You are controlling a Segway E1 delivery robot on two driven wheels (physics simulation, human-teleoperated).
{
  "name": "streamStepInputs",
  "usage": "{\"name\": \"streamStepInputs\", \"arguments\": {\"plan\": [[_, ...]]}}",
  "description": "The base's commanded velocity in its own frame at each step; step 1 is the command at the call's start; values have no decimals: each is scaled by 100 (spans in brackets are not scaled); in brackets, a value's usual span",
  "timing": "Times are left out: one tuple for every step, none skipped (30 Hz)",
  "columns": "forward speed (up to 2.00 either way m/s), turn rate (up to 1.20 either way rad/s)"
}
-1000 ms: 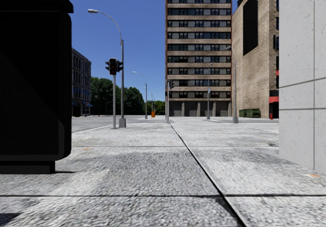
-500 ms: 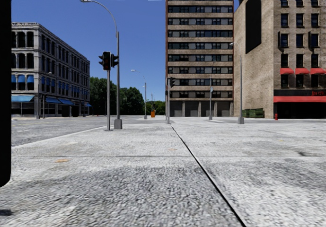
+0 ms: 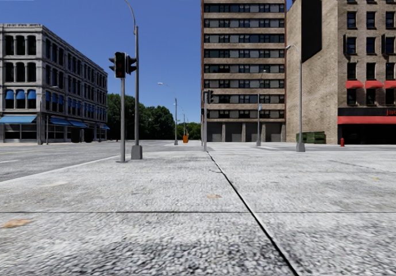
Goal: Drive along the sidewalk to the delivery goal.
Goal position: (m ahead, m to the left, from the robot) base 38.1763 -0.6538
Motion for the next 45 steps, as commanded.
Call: {"name": "streamStepInputs", "arguments": {"plan": [[200,0],[200,0],[200,0],[200,0],[200,0],[200,0],[200,0],[200,0],[200,0],[200,0],[200,0],[200,0],[200,0],[200,0],[200,0],[200,0],[200,0],[200,0],[200,0],[200,0],[200,0],[200,0],[200,0],[200,-5],[200,-13],[200,-24],[200,-24],[200,-28],[200,-30],[200,-35],[200,-35],[200,-46],[200,-59],[200,-69],[200,-71],[200,-71],[200,-72],[200,-72],[200,-72],[200,-69],[200,0],[200,0],[200,0],[200,0],[200,0]]}}
